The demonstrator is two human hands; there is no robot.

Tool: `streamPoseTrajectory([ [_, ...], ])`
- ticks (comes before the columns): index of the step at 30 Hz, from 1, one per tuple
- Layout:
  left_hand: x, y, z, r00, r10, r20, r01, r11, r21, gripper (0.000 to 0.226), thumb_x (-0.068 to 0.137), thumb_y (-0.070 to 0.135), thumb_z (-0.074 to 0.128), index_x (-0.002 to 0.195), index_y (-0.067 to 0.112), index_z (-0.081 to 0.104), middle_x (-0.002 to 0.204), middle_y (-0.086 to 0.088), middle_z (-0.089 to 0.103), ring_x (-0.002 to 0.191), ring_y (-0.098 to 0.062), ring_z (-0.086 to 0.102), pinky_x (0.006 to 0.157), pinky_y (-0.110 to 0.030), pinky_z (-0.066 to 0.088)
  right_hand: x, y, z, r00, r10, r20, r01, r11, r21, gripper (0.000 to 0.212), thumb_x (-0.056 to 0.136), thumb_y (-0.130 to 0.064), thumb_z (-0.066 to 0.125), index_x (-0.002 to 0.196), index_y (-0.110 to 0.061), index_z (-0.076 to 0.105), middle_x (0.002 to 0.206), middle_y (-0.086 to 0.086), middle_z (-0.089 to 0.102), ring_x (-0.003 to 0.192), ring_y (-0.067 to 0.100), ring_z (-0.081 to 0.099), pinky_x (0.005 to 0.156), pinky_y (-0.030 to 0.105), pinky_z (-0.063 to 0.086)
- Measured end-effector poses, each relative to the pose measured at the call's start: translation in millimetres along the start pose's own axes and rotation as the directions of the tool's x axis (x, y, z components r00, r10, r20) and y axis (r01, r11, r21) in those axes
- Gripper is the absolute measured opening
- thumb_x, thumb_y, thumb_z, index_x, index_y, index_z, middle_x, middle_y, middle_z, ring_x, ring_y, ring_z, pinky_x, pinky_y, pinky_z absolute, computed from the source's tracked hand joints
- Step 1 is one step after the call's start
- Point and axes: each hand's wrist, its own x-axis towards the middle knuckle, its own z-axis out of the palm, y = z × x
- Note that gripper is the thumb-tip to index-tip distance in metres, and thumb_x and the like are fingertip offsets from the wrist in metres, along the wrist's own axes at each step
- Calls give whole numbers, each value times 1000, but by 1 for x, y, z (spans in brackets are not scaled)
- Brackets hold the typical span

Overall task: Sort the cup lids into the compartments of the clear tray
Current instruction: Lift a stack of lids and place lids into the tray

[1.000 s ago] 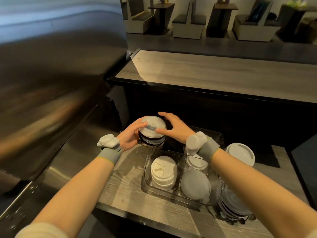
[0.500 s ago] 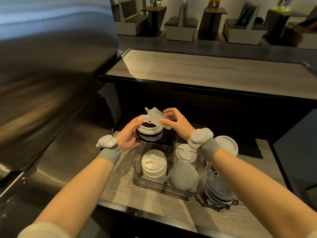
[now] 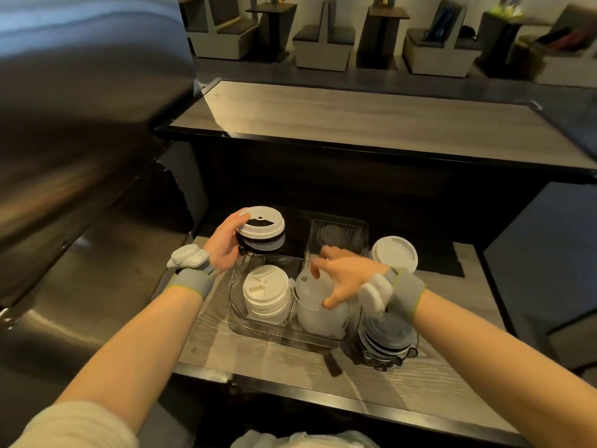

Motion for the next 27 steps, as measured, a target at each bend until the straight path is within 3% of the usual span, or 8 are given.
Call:
streamPoseTrajectory([
  [4,-2,1,-1,1000,6,17,-7,1000,20,39,95,25,47,134,24,48,121,-3,55,108,-20,52,78,-29,44,-2,0,23,998,-57,34,62,984,-165,62,64,-45,72,113,-21,43,111,4,39,98,23,39,78,36,39],
  [9,-6,1,-5,997,3,72,-7,998,58,31,95,26,47,125,30,52,112,3,60,98,-15,57,70,-27,48,4,-4,26,996,46,79,-26,970,-240,55,75,-49,66,118,-19,50,121,8,46,107,28,48,85,39,41],
  [13,-5,3,-7,993,-15,118,3,995,97,39,95,24,47,133,27,47,123,-3,57,115,-21,52,81,-31,48,14,-17,-12,934,15,-356,-27,999,-27,36,87,-46,53,87,-10,58,92,4,50,81,21,51,70,34,43],
  [15,-6,6,-4,989,-17,147,-4,990,142,39,94,22,46,132,27,47,126,-4,56,117,-23,52,83,-31,47,25,-27,-28,884,35,-467,63,979,192,34,85,-44,59,100,-13,55,99,1,51,90,16,48,77,27,41],
  [18,-7,10,2,978,-22,207,-24,976,215,34,93,22,48,126,30,51,122,-4,60,113,-22,56,85,-32,48,43,-40,-37,913,71,-403,140,871,470,65,80,-43,67,134,-20,38,133,1,42,121,15,36,97,23,31],
  [20,-7,12,3,975,-30,222,-24,970,240,30,94,25,47,122,31,53,120,-4,61,112,-22,57,86,-32,49,54,-45,-36,901,128,-414,126,837,533,69,79,-40,68,136,-18,36,134,5,42,124,20,38,101,29,35],
  [22,-7,14,2,976,-39,214,-8,977,213,27,95,31,44,118,31,57,118,-3,63,112,-21,57,85,-31,49,62,-43,-35,880,195,-432,125,783,609,67,77,-38,71,133,-17,40,127,7,46,119,22,44,99,33,42],
  [27,-1,14,-16,984,-10,176,-14,991,134,33,96,27,44,126,23,56,127,-7,59,121,-27,52,100,-45,43,64,-41,-31,847,279,-452,214,600,771,61,77,-37,71,128,-21,43,119,0,51,104,12,51,76,12,40],
])
